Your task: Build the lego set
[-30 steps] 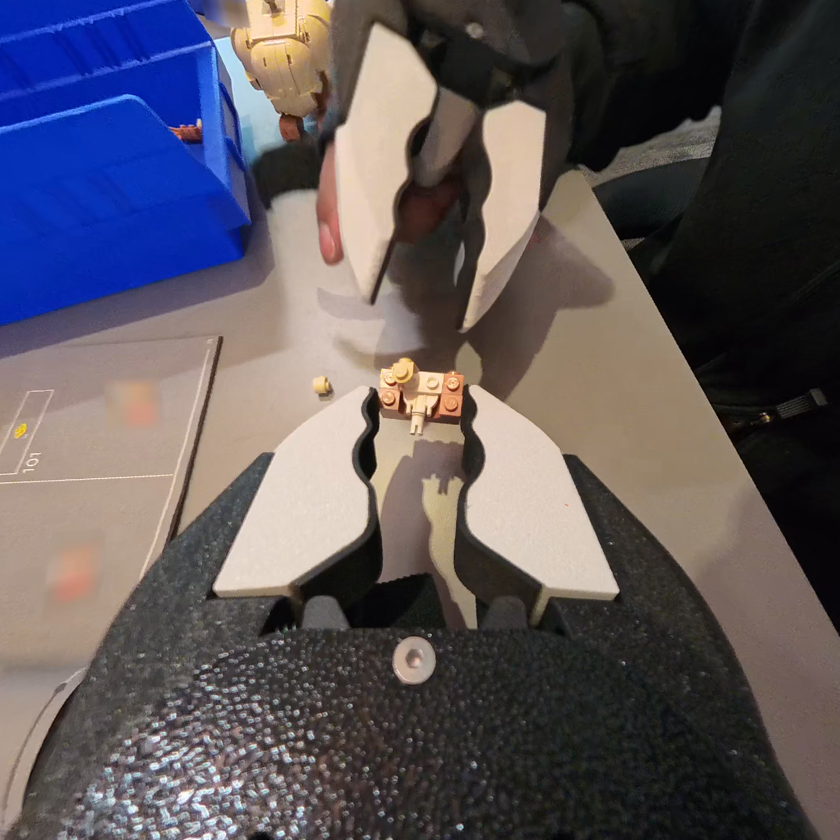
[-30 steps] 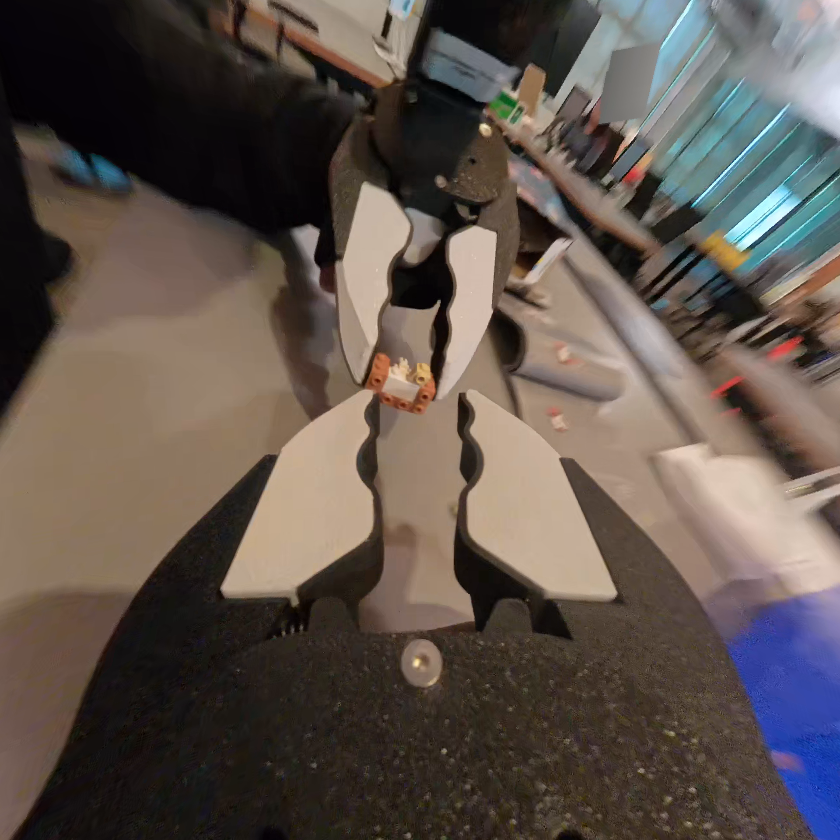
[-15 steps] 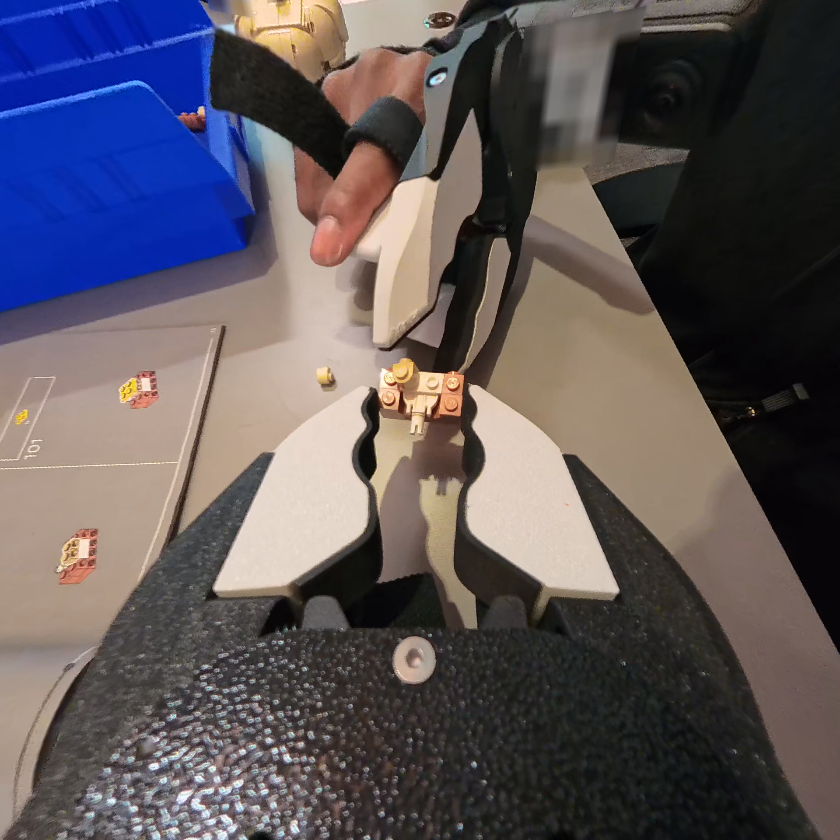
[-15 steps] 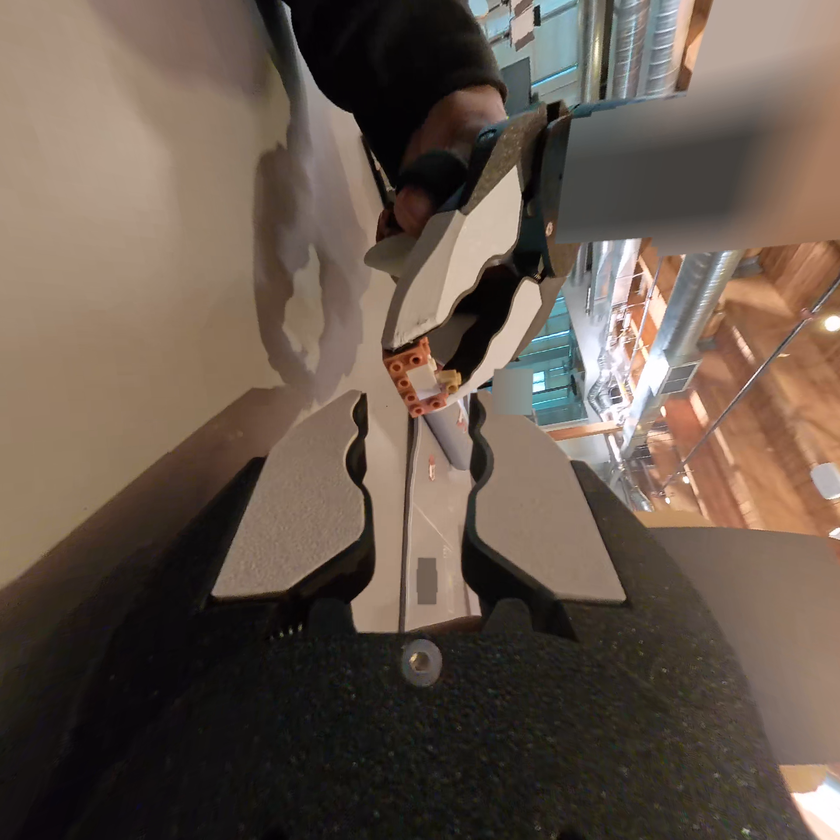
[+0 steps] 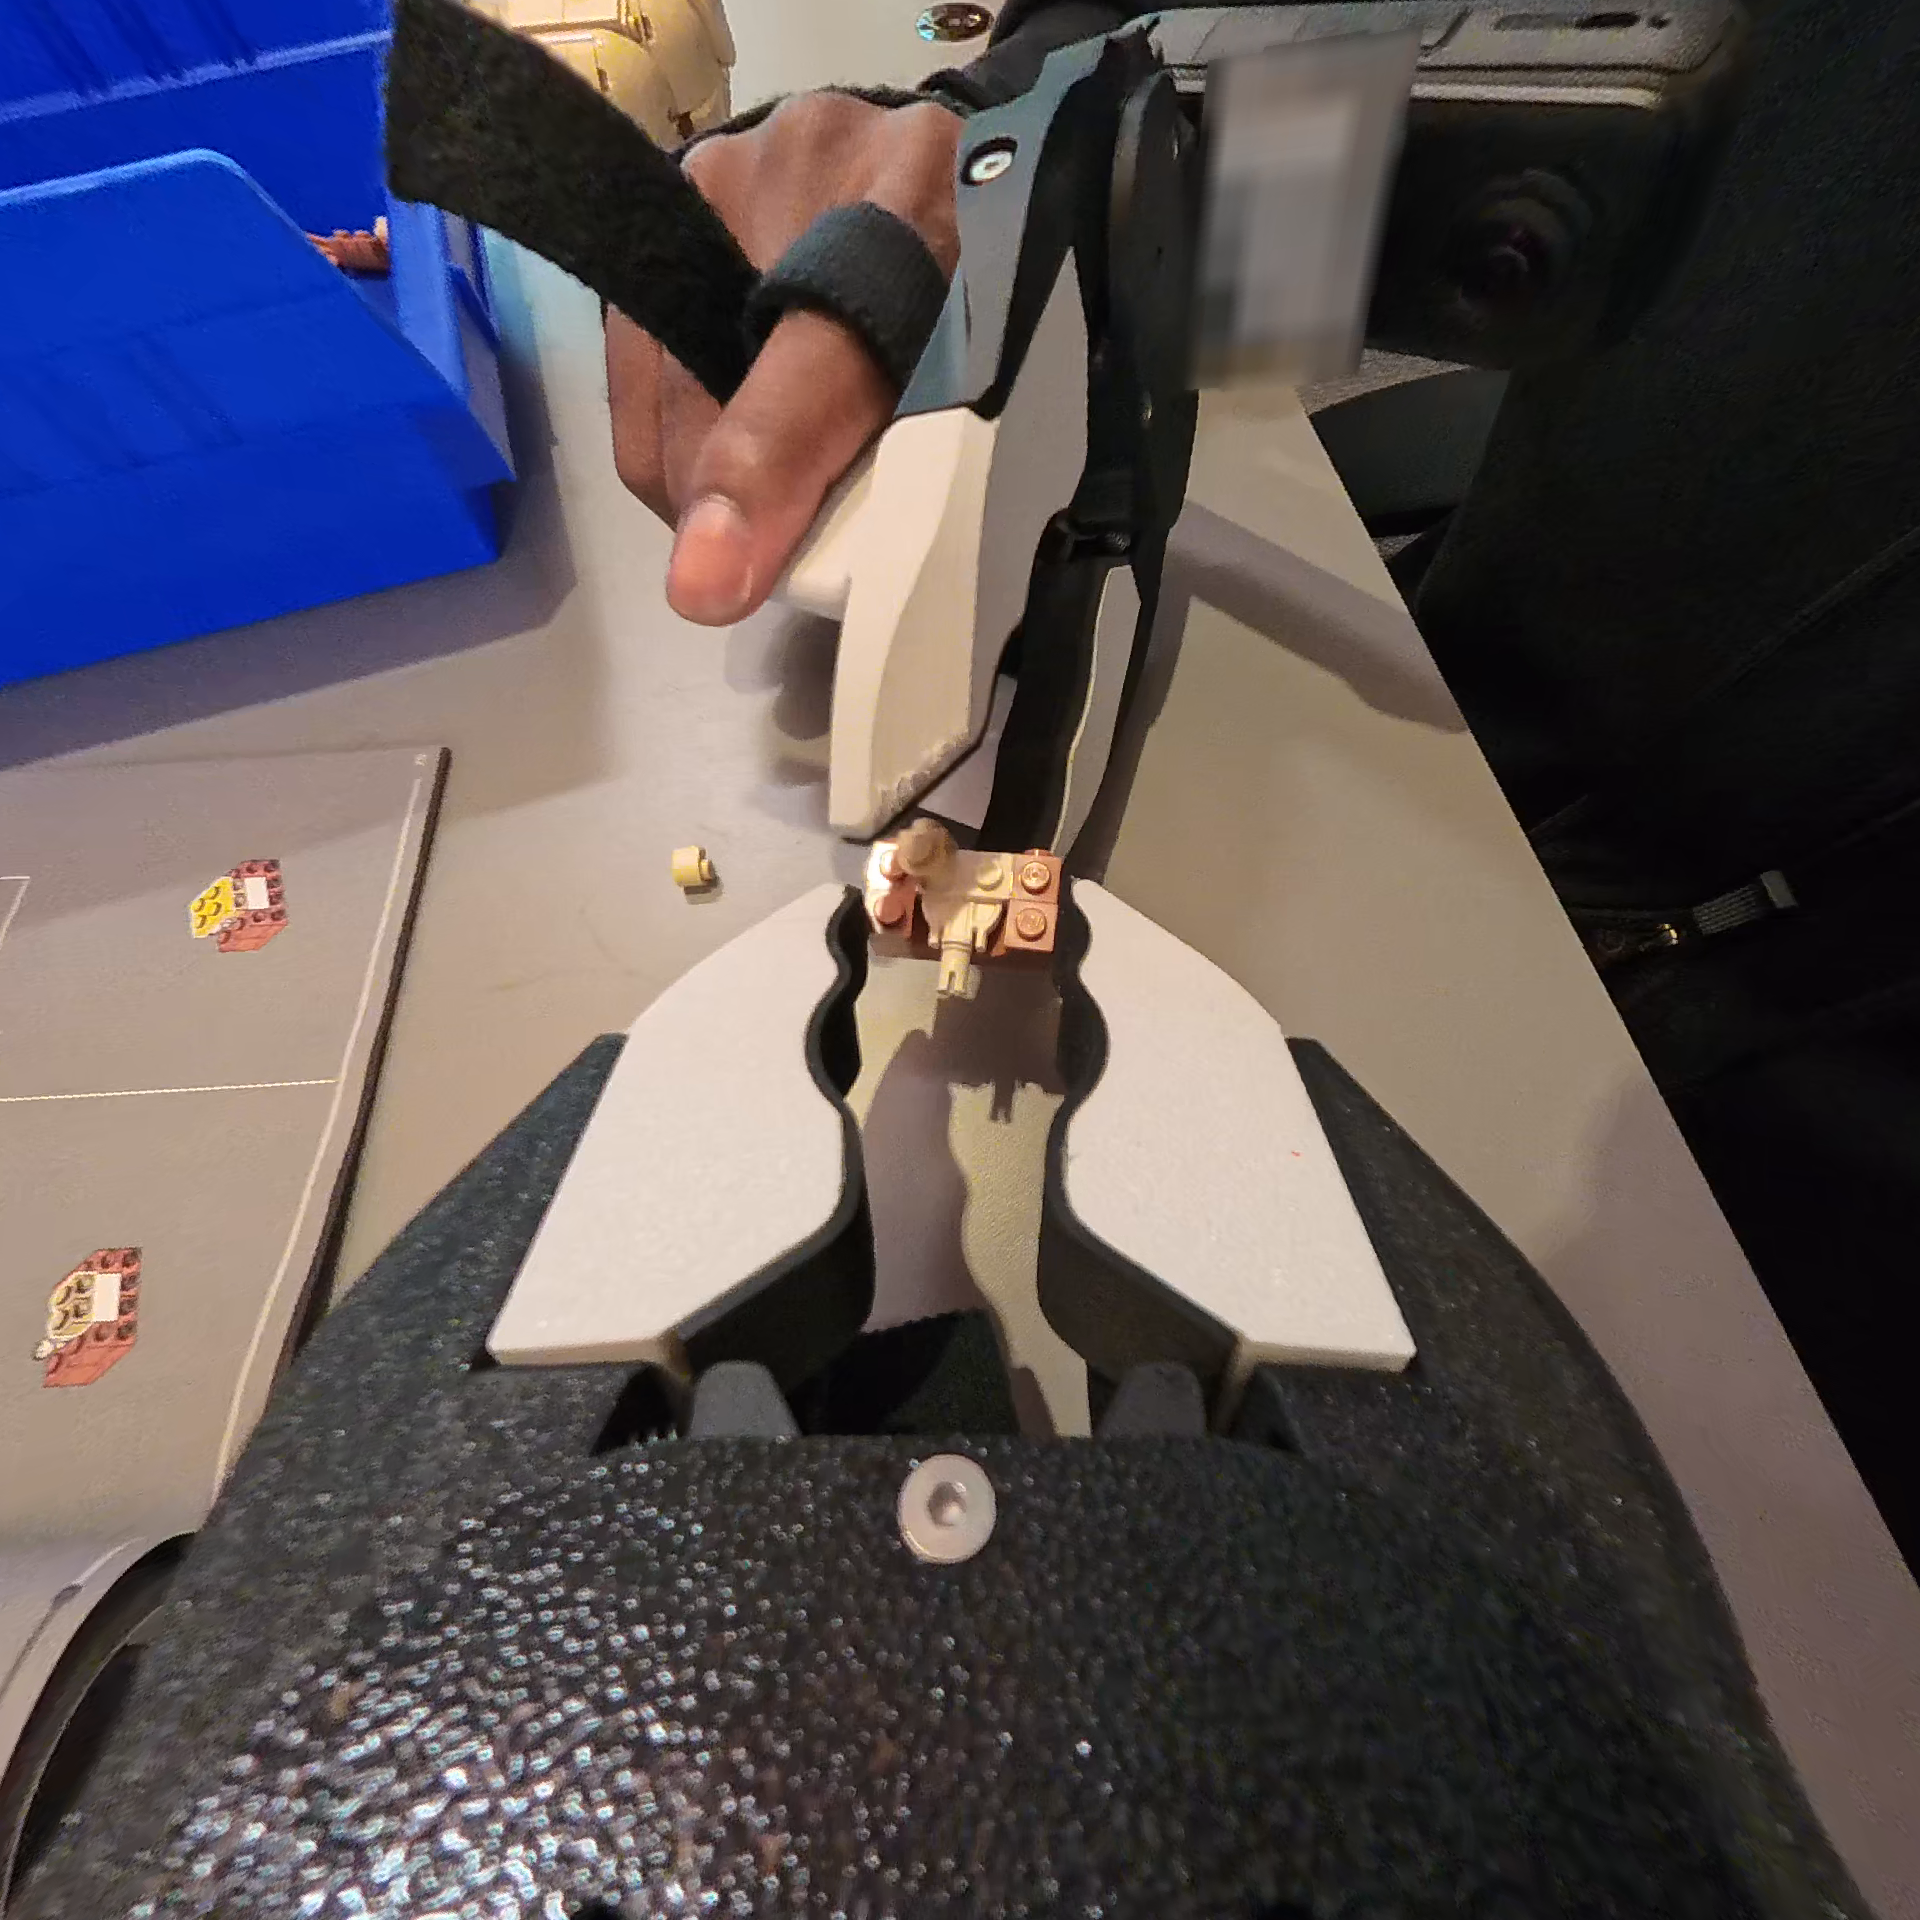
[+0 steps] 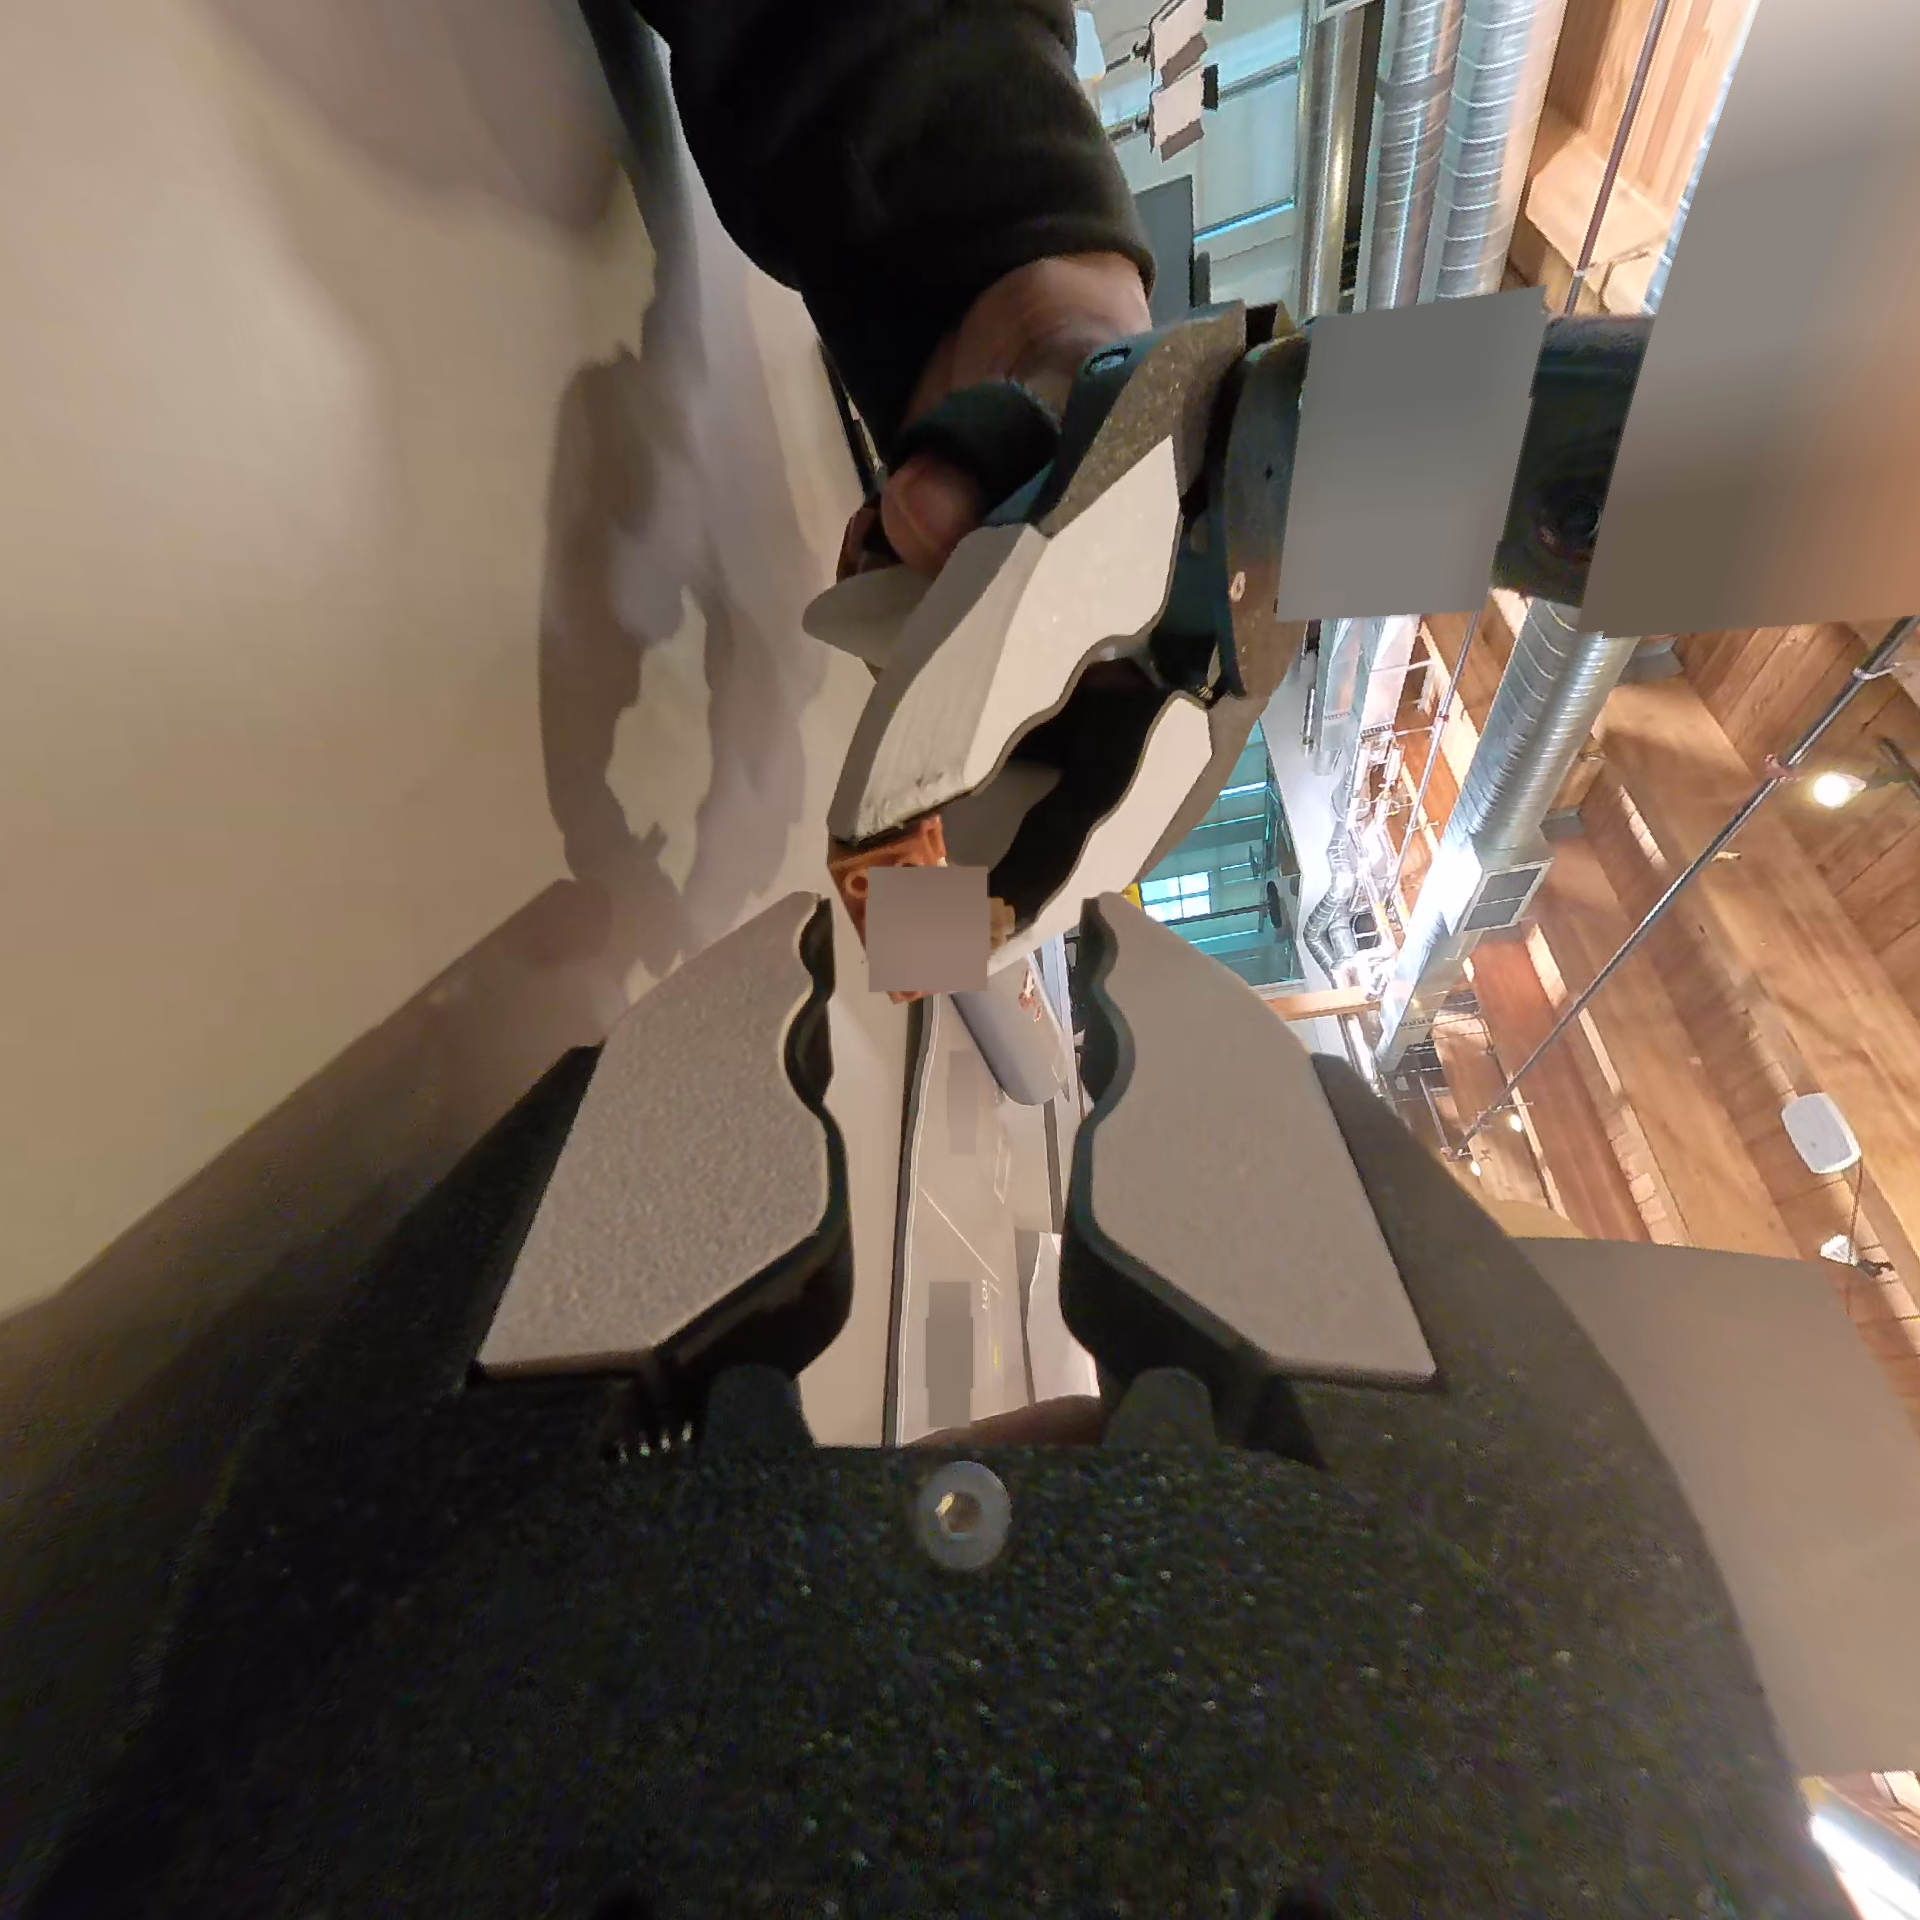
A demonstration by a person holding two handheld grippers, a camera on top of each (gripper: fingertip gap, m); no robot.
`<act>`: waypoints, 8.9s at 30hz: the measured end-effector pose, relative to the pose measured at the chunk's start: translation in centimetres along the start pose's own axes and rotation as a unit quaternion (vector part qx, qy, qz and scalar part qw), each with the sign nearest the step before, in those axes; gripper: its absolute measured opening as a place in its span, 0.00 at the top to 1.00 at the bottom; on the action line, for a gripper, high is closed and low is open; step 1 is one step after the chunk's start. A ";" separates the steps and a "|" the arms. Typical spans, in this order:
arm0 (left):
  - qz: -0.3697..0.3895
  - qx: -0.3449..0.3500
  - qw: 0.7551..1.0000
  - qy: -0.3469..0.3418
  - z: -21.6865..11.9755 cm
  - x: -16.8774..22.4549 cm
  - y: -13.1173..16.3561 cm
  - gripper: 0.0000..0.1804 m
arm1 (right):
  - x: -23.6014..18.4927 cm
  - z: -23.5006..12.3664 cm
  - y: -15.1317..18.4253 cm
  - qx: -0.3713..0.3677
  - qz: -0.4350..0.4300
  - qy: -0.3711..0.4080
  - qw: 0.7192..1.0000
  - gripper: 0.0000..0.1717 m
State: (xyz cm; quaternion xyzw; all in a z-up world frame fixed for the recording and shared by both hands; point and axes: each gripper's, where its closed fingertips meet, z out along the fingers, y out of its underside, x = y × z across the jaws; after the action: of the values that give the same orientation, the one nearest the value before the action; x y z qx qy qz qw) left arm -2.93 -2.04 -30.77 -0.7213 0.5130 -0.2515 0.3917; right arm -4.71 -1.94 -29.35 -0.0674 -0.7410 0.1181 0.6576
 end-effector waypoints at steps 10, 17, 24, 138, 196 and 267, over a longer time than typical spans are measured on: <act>-0.063 0.013 0.998 0.027 0.0 0.1 -0.1 0.81 | -0.4 0.2 -0.1 -0.002 -0.003 -0.009 1.000 0.84; -0.110 0.019 0.992 0.056 0.1 0.3 0.0 0.81 | -0.7 0.2 -0.2 0.003 0.026 -0.038 0.999 0.84; -0.122 0.018 0.990 0.071 0.2 0.6 0.1 0.82 | -1.0 0.2 -0.4 0.011 0.050 -0.063 0.997 0.84; 0.023 -0.004 0.988 -0.155 0.6 -3.8 -0.3 0.82 | 0.3 -1.3 2.7 -0.036 0.419 -0.114 0.900 0.89; 0.023 -0.028 0.990 -0.133 1.0 -3.2 0.5 0.82 | -0.1 -1.3 2.6 -0.034 0.397 -0.127 0.908 0.88; 0.273 0.078 0.943 -0.175 -0.4 -1.7 -2.2 0.90 | 0.9 -2.1 1.2 0.032 0.764 -0.329 0.554 0.97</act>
State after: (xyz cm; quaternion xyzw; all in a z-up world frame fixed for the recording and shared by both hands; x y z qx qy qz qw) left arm -2.64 -0.19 -28.66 -0.5535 0.5927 -0.0440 0.5834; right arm -2.80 -0.32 -28.55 -0.5439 -0.5715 0.6136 0.0326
